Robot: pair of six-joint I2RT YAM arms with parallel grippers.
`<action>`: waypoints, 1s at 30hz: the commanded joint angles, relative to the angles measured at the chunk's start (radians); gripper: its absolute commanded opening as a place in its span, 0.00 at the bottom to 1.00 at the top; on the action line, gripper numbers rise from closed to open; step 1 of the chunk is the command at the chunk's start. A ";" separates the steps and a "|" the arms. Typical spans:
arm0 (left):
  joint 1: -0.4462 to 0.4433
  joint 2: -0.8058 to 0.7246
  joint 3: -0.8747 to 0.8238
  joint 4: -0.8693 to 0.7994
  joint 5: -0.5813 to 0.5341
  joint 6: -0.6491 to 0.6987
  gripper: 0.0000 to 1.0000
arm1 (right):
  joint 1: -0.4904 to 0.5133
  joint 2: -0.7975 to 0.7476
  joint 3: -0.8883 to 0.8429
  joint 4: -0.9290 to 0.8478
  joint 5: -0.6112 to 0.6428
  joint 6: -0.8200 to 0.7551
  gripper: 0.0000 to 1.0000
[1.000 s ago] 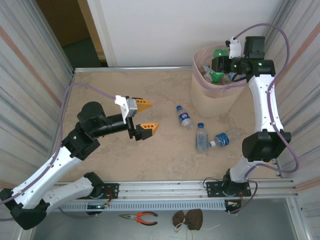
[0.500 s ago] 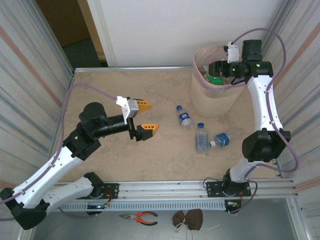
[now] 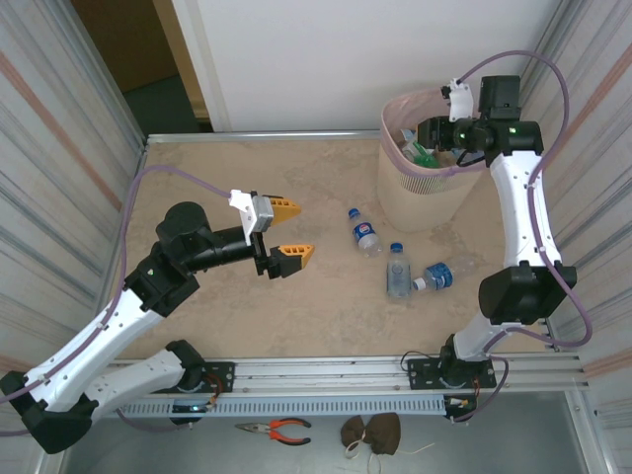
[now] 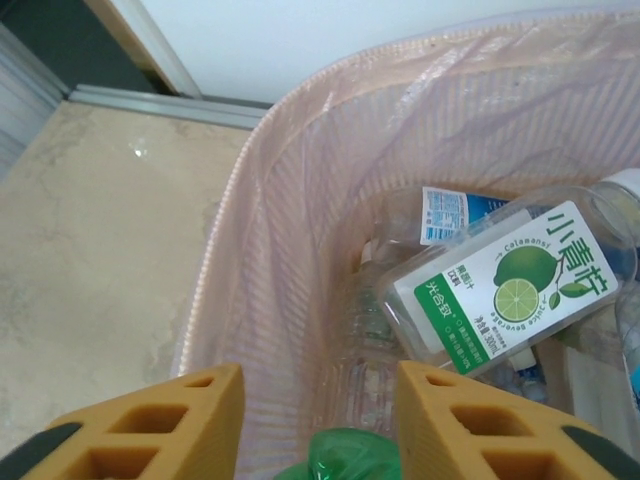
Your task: Put the plastic bottles in the bin
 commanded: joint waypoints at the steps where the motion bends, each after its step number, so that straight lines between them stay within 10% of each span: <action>1: 0.009 -0.003 -0.001 0.014 -0.020 -0.018 0.85 | 0.011 0.023 -0.001 -0.039 0.008 -0.024 0.31; 9: 0.007 0.043 0.027 -0.051 -0.073 -0.019 0.83 | 0.025 0.057 -0.090 -0.145 0.109 -0.086 0.09; 22: 0.007 0.274 0.169 -0.194 -0.130 -0.112 0.79 | 0.008 -0.023 -0.090 -0.129 0.156 -0.074 0.17; 30: 0.008 0.434 0.215 -0.243 -0.357 -0.361 0.75 | 0.007 -0.185 -0.110 -0.019 0.086 -0.007 0.21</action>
